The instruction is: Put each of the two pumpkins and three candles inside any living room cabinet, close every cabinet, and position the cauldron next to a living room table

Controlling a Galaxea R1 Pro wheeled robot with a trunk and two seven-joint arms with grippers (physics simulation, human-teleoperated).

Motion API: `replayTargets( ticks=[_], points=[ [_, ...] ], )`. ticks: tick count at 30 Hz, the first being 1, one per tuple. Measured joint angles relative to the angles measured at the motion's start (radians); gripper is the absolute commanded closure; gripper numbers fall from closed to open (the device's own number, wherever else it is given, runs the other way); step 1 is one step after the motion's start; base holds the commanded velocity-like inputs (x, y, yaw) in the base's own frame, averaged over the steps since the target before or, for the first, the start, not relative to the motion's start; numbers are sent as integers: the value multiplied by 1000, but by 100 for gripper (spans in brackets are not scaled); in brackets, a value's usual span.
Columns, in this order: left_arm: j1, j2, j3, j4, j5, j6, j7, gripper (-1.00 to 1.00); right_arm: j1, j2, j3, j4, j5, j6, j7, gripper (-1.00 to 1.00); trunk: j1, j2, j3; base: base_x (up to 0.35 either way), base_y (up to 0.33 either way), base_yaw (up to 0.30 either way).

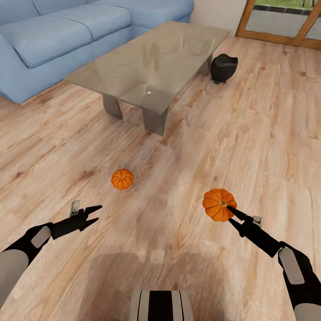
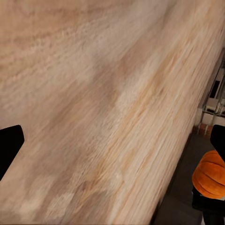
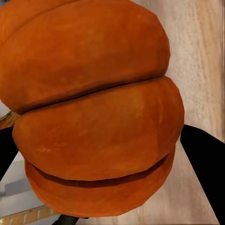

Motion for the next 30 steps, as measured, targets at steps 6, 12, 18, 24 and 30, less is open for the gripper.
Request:
replayTargets(
  ticks=[6, 12, 18, 24, 30],
  points=[
    [0, 2, 0, 0, 0, 1, -1, -100, 0, 0, 1, 0, -2, 1, 0, 100, 0, 0, -4, 0, 0, 0],
    [0, 5, 1, -1, 0, 3, 1, -100, 0, 0, 0, -1, -2, 0, 0, 100, 0, 0, -4, 20, -12, 0],
    [0, 14, 1, 0, 1, 3, 1, -100, 0, 0, 1, -1, -1, -1, 0, 100, 0, 0, -4, 184, -111, 0],
    [1, 16, -1, -1, 0, 2, 1, -100, 0, 0, 1, -1, 1, -2, 0, 100, 0, 0, -4, 273, -48, 0],
    [1, 16, -1, -2, 0, 2, 1, -100, 0, 0, 1, -1, 3, -3, 0, 100, 0, 0, -4, 310, -22, 0]
  ],
)
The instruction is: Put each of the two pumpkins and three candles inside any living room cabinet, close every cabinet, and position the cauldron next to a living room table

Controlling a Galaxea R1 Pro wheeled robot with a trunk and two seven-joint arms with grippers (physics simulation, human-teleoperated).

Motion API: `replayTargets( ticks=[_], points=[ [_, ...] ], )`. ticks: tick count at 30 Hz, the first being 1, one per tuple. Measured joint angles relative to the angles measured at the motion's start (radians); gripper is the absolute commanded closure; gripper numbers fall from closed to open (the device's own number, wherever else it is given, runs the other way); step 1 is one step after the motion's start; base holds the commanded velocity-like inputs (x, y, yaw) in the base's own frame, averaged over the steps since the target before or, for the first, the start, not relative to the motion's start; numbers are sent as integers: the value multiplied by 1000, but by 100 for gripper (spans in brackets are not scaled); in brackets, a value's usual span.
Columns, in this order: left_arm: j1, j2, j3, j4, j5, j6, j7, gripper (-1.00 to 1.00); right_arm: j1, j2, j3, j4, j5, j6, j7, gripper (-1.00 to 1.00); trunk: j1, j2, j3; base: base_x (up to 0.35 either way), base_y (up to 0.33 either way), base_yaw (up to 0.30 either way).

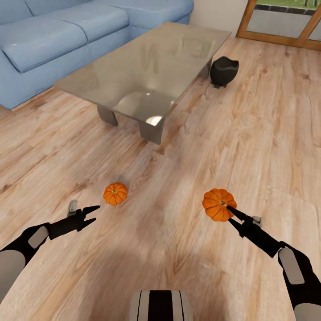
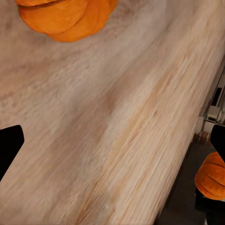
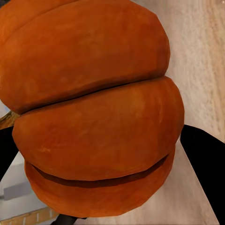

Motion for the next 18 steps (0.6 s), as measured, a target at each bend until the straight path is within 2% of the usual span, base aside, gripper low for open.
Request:
replayTargets(
  ticks=[9, 18],
  points=[
    [0, 0, 0, 0, 0, 0, 0, -100, 0, 0, 1, 0, 3, -2, 0, 100, 0, 0, 0, 290, 83, 0],
    [0, -1, -2, 0, 0, -1, 0, -100, 0, 0, 1, 0, -6, 3, 0, 100, 0, 0, 0, 150, 20, 0]
  ],
)
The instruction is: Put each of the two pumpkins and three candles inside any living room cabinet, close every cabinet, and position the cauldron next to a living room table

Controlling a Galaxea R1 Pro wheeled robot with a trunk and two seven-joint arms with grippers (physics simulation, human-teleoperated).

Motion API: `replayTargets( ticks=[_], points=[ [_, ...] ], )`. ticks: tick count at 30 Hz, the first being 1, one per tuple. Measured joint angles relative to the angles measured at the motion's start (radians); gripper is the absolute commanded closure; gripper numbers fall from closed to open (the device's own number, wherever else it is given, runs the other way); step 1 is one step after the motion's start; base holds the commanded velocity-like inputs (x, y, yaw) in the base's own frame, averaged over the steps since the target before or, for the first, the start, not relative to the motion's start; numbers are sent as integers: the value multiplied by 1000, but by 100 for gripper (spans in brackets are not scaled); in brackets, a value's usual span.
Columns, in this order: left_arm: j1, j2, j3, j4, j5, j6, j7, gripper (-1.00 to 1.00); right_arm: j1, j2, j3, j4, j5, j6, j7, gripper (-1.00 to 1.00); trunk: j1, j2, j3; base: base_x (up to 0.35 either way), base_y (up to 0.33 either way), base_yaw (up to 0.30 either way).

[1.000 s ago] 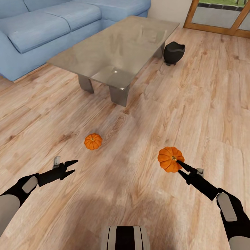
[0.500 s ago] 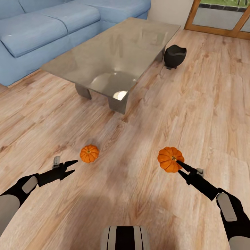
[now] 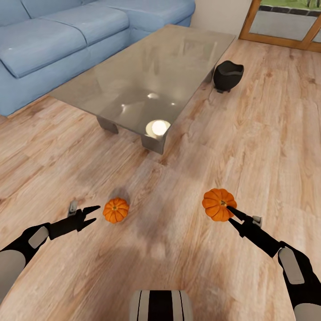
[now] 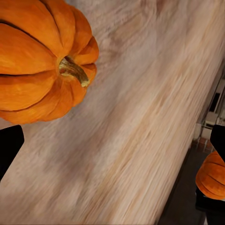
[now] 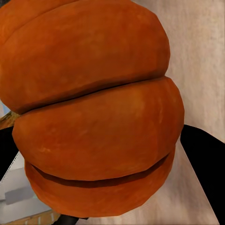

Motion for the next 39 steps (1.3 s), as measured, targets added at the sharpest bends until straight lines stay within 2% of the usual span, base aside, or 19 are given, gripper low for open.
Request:
replayTargets(
  ticks=[14, 23, 27, 29, 35, 39],
  points=[
    [0, 0, -4, 0, 0, -1, 0, -100, 0, 0, 0, 0, 0, 1, 0, 100, 0, 0, 0, 13, 3, 0],
    [0, 1, -2, 0, -1, -18, 6, -100, 0, 0, 0, 0, 2, 0, 0, 100, 4, -2, -35, 0, 0, 0],
    [0, 0, -1, 0, 0, -29, 7, -100, 0, 0, 2, 0, 1, 0, 0, 100, 4, -2, -35, 0, 0, 0],
    [-1, 0, -1, 0, -1, -31, 8, -100, 0, 0, 3, 0, 4, -2, 0, 100, 5, -3, -42, 0, 0, 0],
    [-2, 0, 2, 0, -1, -42, 61, -100, 0, 0, 5, 0, 3, -3, -1, 100, 8, -4, -66, 0, 0, 0],
    [-3, 1, 4, -7, 0, -62, 71, -100, 0, 1, 7, 1, 4, -5, -2, 100, 10, -5, -81, 0, 0, 0]
  ],
)
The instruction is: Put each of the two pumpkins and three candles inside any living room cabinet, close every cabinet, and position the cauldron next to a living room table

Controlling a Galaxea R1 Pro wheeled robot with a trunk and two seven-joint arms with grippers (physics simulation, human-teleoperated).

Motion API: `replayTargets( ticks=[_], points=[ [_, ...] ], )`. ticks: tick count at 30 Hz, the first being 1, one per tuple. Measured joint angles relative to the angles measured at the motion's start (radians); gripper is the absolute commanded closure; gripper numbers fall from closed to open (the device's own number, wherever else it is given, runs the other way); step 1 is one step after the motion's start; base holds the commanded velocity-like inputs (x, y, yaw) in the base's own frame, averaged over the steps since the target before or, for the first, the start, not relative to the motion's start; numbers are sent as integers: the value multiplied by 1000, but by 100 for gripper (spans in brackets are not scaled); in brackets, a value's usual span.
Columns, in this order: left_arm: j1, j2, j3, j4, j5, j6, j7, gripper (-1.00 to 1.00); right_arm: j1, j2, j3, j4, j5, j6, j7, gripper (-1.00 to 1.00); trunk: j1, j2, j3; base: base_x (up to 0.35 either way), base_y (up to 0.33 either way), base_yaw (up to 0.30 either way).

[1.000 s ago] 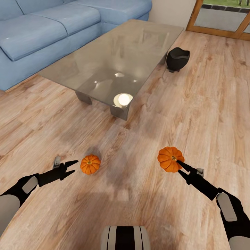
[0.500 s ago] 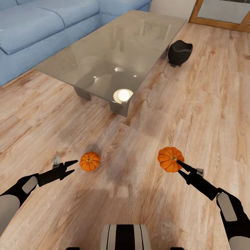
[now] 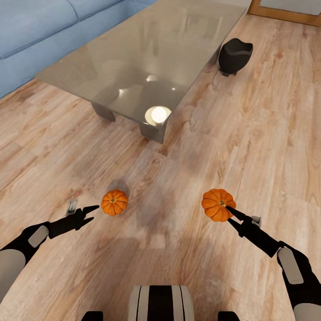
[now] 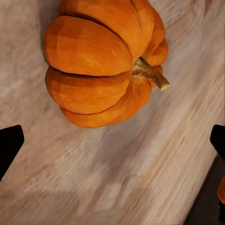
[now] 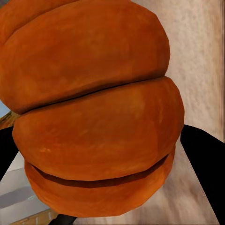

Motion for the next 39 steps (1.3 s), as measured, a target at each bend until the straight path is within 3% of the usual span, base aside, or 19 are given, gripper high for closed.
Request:
replayTargets(
  ticks=[7, 26, 39],
  points=[
    [0, 0, 0, -14, 0, -19, 29, -100, 0, 0, 3, 0, 2, -4, -2, 100, 3, -1, -23, 0, 0, 0],
    [2, -3, 0, -18, 0, -39, 34, -100, 0, 0, 3, 0, 2, -4, -1, 100, 10, -5, -85, 0, 0, 0],
    [2, -3, 0, -19, 0, -38, 34, -100, 0, 0, 3, 0, 1, -3, -1, 100, 10, -5, -85, 7, -30, 0]
  ],
)
